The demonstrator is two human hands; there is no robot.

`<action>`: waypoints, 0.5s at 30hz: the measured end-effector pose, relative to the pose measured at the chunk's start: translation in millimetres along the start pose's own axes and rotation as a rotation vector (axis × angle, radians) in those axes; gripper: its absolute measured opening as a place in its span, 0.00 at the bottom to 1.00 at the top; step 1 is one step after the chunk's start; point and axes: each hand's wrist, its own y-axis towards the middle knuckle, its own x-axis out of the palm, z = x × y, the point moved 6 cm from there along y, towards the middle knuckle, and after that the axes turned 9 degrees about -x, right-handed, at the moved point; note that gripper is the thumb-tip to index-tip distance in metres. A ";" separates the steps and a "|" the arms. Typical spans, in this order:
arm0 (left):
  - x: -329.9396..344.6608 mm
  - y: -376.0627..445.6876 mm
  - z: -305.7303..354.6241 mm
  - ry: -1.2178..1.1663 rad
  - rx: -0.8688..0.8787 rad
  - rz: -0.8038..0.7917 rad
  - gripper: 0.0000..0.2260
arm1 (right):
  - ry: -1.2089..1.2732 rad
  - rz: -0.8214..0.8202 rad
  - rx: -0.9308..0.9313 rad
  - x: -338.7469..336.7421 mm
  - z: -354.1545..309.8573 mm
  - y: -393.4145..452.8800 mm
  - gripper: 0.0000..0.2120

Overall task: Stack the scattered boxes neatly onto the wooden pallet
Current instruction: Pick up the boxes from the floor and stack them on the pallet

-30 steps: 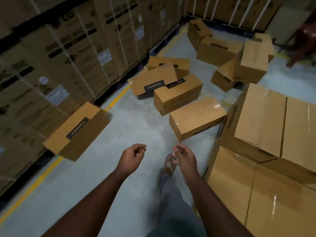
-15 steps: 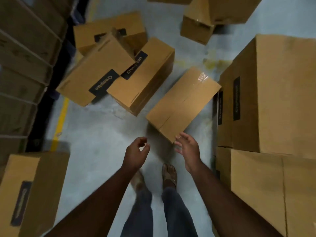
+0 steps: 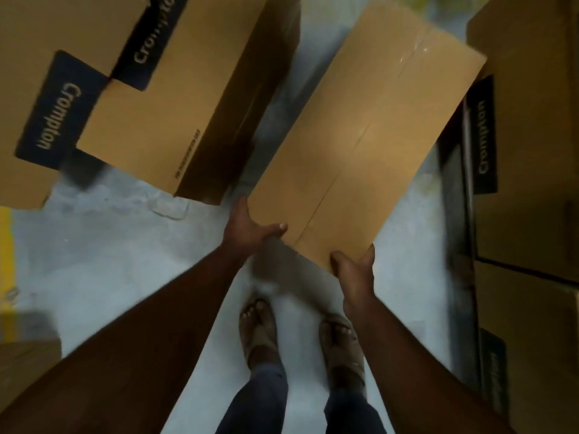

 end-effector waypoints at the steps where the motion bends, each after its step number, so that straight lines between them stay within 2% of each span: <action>1: -2.5 2.9 -0.5 0.015 -0.003 0.002 0.43 | 0.025 0.017 -0.014 -0.8 -0.9 -1.9 0.40; 5: -21.3 -28.3 1.9 0.016 0.026 -0.065 0.40 | 0.036 0.039 -0.132 -29.2 -20.0 -43.4 0.38; 7: -30.0 -69.9 4.0 -0.062 0.075 -0.126 0.35 | 0.072 0.036 -0.172 -54.5 -37.5 -81.1 0.39; 10: -45.8 -148.3 1.2 -0.220 0.048 -0.188 0.30 | 0.126 0.007 -0.191 -93.1 -66.7 -140.7 0.38; 15: -76.2 -296.7 -14.4 -0.414 -0.032 -0.073 0.26 | 0.076 -0.167 -0.145 -145.7 -102.1 -241.6 0.35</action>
